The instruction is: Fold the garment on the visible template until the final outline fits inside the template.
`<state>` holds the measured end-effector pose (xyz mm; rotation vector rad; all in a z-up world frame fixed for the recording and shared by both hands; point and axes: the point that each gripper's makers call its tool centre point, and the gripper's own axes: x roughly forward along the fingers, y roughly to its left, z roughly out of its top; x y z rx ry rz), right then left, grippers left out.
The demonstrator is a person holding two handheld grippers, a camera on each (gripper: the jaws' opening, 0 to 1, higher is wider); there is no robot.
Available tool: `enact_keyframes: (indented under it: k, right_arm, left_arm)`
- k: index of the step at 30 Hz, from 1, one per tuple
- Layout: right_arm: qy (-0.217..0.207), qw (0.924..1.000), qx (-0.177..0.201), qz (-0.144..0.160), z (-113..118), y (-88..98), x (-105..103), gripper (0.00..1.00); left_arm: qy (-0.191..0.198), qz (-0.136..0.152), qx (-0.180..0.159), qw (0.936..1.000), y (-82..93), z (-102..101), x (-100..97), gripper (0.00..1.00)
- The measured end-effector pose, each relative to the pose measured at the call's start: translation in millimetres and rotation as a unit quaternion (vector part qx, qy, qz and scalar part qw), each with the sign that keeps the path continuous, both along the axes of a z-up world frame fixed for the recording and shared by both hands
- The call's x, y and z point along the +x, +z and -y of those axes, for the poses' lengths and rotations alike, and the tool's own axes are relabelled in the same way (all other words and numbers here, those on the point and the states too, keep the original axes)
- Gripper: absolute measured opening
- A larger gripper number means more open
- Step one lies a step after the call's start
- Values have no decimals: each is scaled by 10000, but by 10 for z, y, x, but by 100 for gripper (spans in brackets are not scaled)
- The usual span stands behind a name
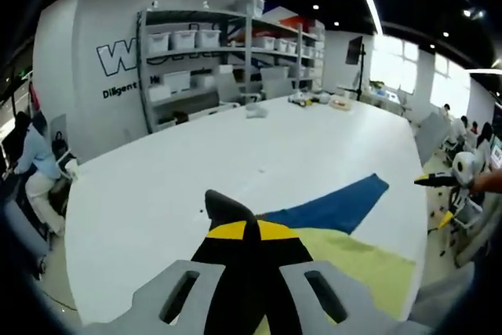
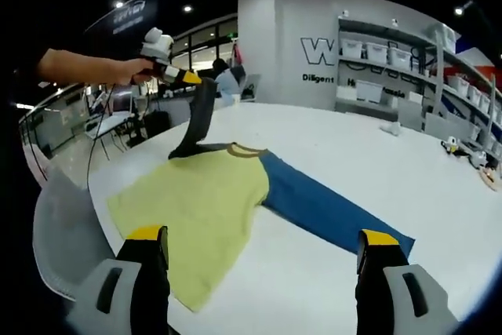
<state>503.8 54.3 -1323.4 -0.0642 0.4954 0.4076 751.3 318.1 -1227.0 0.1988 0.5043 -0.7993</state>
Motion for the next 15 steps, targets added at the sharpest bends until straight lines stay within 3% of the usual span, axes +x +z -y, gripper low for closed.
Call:
enact_keyframes:
  k: [6, 12, 15]
  right_arm:
    - [-97, 9997, 128, -163, 36, -143, -25, 99]
    - [130, 9996, -7, -231, 21, -212, -78, 99]
    - [123, 9997, 97, -212, 33, -221, -79, 99]
  left_arm:
    - [6, -187, 105, 9998, -216, 277, 76, 1]
    - [-378, -317, 613, 9969, -556, 503, -28, 1]
    - [-483, -381, 754, 9953, -681, 599, -67, 1]
